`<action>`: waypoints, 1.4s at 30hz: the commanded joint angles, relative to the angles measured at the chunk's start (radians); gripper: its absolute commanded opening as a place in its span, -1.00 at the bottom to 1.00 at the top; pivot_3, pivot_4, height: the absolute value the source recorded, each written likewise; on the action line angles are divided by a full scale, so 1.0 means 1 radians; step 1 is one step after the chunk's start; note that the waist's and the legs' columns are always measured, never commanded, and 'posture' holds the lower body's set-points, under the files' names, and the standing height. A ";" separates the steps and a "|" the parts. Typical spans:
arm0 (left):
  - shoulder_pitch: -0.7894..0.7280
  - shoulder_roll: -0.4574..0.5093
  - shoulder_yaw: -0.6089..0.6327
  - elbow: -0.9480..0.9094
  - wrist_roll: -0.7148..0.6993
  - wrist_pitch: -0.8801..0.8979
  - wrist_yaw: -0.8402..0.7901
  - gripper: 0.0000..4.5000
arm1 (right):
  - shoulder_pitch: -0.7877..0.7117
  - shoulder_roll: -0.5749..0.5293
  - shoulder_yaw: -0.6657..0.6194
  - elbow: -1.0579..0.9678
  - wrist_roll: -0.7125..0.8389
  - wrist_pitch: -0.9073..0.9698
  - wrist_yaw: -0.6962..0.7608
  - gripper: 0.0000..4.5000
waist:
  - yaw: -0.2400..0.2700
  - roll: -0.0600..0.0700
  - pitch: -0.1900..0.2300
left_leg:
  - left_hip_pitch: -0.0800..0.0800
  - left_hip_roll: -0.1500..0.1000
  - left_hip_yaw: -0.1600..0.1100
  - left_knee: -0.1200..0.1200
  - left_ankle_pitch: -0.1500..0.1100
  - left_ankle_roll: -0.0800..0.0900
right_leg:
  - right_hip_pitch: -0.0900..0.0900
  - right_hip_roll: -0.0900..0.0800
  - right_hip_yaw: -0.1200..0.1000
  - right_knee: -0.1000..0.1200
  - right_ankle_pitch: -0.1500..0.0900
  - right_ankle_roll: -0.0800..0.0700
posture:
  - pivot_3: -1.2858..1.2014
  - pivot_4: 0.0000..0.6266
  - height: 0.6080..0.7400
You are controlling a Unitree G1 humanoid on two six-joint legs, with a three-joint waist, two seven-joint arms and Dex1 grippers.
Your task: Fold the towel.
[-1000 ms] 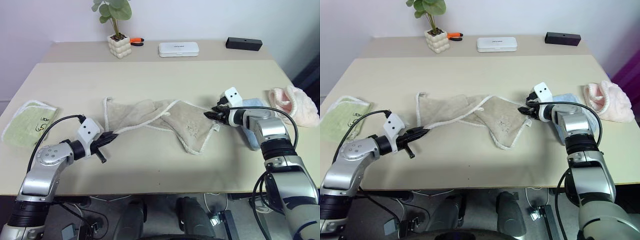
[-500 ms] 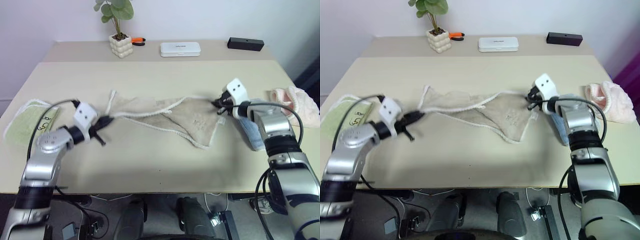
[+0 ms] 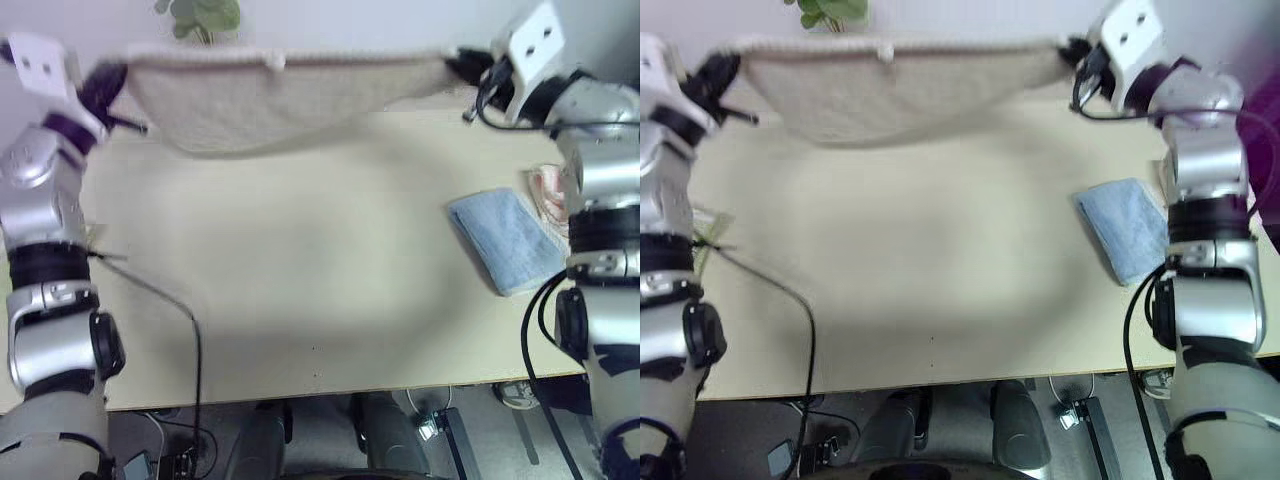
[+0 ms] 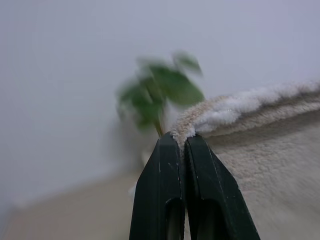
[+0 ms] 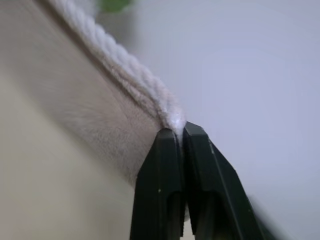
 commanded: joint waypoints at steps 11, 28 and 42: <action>0.836 0.187 0.248 -0.646 -0.206 0.406 -0.272 -1.00 | 0.635 -0.298 -0.121 -0.621 0.317 0.389 0.330 -0.98 | 0.046 0.000 0.001 | 0.017 0.005 0.005 0.006 -0.002 0.004 | 0.018 0.002 0.000 -0.003 -0.001 -0.008 | 0.03 -0.52 0.98; 0.466 0.129 0.017 -0.343 -0.091 0.345 -0.218 -1.00 | 0.394 -0.139 0.033 -0.267 0.084 0.198 0.174 -0.98 | 0.053 -0.001 0.001 | 0.018 0.005 0.006 0.005 -0.003 0.004 | 0.018 0.003 0.000 -0.003 0.002 -0.004 | 0.03 -0.52 0.98; 0.248 0.030 -0.091 -0.014 0.019 0.187 -0.199 -1.00 | 0.252 0.009 0.090 0.051 -0.035 0.021 0.123 -0.98 | 0.053 -0.002 0.001 | 0.018 0.006 0.006 0.006 -0.003 0.005 | 0.017 0.004 0.000 -0.002 0.003 -0.004 | 0.03 -0.52 0.98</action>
